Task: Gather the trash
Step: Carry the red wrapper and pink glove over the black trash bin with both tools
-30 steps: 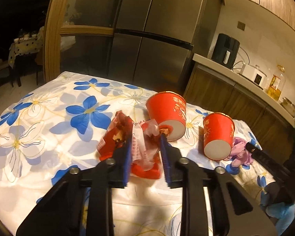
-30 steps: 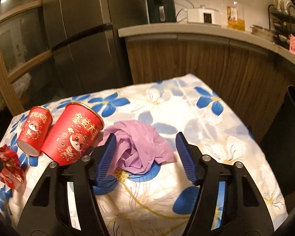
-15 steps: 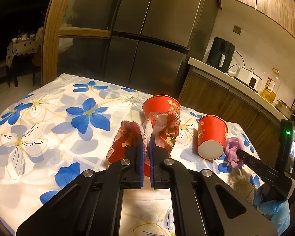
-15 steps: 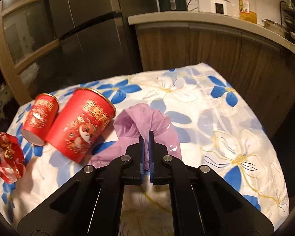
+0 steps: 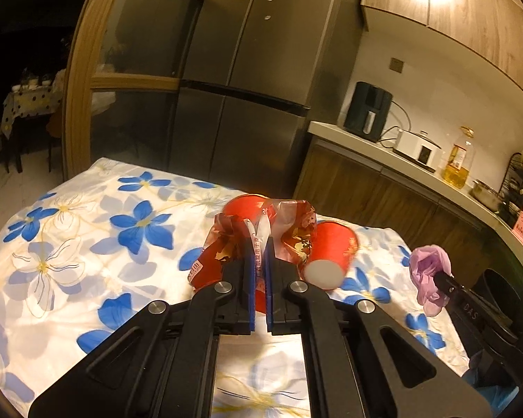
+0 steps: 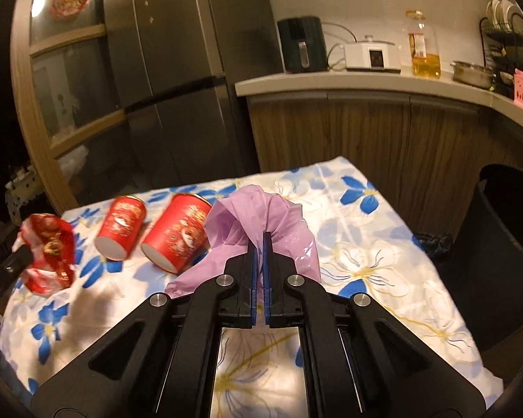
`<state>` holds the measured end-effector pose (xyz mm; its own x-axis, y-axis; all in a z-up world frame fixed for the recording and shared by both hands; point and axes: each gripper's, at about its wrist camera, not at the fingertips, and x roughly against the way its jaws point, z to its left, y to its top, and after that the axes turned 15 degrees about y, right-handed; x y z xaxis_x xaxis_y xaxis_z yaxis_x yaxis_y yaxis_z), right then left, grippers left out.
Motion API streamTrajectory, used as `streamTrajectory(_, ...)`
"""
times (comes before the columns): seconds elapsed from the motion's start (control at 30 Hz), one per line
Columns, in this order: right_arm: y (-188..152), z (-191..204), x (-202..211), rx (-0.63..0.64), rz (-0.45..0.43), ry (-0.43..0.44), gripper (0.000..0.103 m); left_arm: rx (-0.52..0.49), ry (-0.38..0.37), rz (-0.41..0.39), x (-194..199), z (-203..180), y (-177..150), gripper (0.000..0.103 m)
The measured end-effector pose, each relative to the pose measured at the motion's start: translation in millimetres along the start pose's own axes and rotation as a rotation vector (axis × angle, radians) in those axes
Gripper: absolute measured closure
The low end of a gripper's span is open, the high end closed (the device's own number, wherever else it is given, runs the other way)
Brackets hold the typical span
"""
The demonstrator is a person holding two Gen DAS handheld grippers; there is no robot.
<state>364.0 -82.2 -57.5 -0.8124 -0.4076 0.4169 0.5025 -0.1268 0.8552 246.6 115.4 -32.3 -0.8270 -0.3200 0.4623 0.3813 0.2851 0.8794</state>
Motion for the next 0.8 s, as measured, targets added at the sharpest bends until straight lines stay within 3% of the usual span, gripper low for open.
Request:
streamTrajectory(0.4, 7, -3, 61, 0.039, -0.073, -0.034, 0.100, -0.052, -0.077, -0.012, 30, -45, -6, 0.099)
streamTrajectory(0.8, 13, -40, 119, 0.017, -0.155, -0.117, 0.100, -0.131, -0.175, -0.036, 59, -108, -15, 0.099)
